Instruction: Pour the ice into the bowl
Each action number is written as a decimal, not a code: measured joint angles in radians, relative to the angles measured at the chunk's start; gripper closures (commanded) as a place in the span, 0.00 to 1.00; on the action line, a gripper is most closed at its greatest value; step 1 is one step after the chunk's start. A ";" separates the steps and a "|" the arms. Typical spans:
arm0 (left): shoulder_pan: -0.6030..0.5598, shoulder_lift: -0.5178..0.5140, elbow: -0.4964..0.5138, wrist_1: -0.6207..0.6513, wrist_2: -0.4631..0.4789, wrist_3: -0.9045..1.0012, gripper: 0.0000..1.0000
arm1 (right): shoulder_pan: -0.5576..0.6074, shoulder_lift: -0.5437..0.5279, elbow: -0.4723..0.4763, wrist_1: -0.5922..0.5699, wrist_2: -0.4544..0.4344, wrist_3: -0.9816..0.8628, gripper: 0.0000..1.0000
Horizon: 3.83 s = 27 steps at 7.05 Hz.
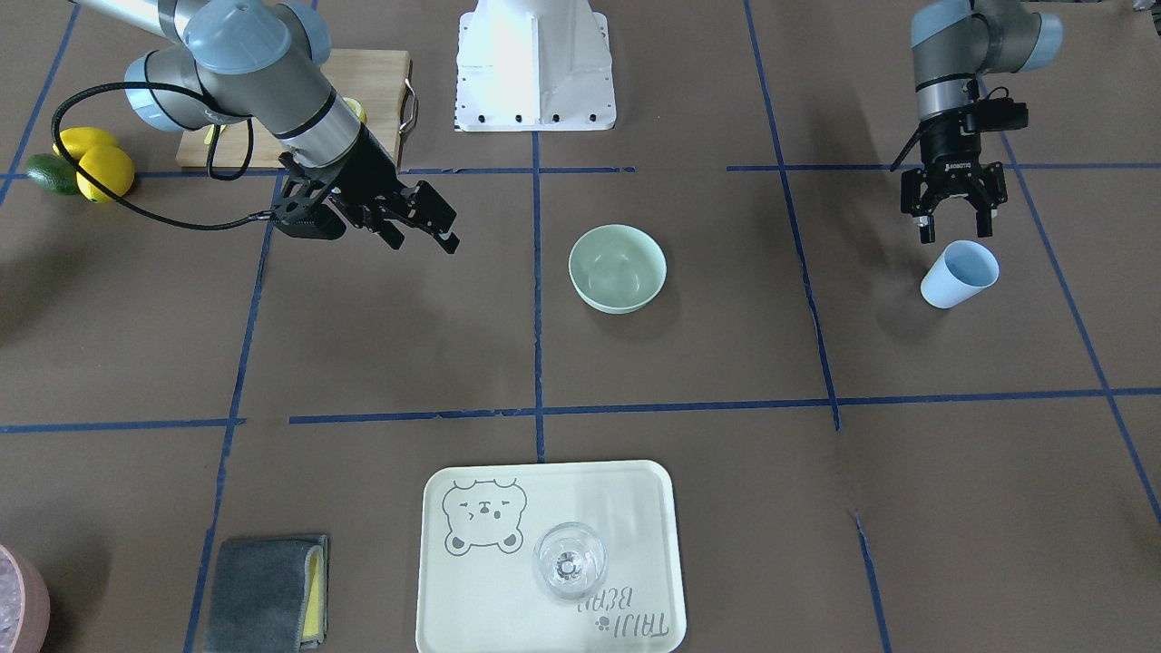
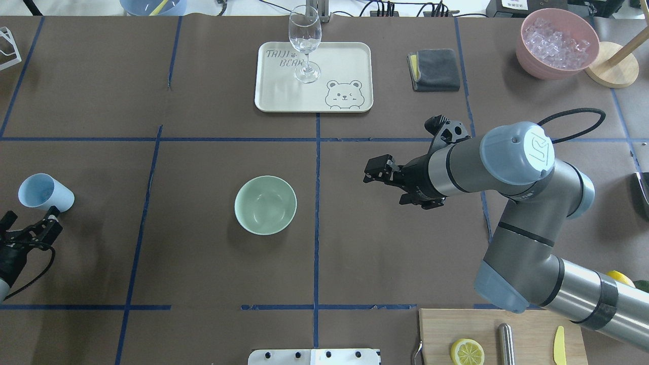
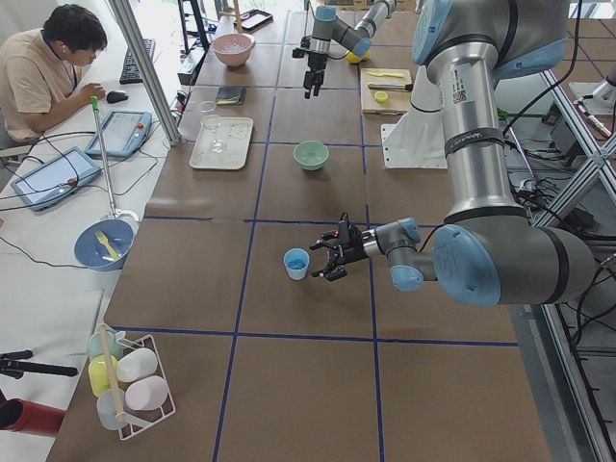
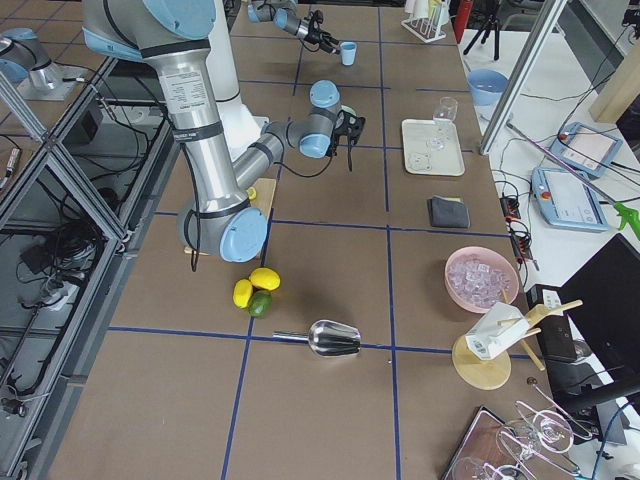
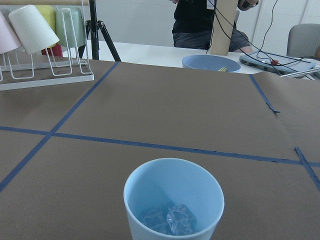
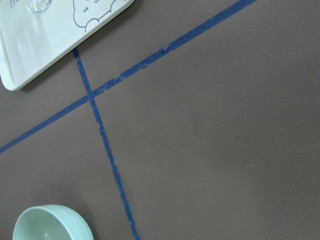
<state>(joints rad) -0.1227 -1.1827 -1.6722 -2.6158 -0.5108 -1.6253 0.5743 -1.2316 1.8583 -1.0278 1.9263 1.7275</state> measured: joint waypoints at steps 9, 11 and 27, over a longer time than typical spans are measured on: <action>-0.061 -0.132 0.168 -0.001 0.054 0.096 0.02 | 0.003 -0.004 0.002 0.000 0.000 0.000 0.00; -0.088 -0.155 0.187 -0.005 0.050 0.095 0.02 | 0.003 -0.004 0.007 0.000 0.000 0.000 0.00; -0.136 -0.393 0.032 -0.280 0.038 0.939 1.00 | 0.022 -0.061 0.068 -0.002 0.017 -0.002 0.00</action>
<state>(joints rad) -0.2589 -1.5759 -1.6406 -2.8962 -0.4725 -0.6860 0.5964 -1.2926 1.9266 -1.0298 1.9431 1.7256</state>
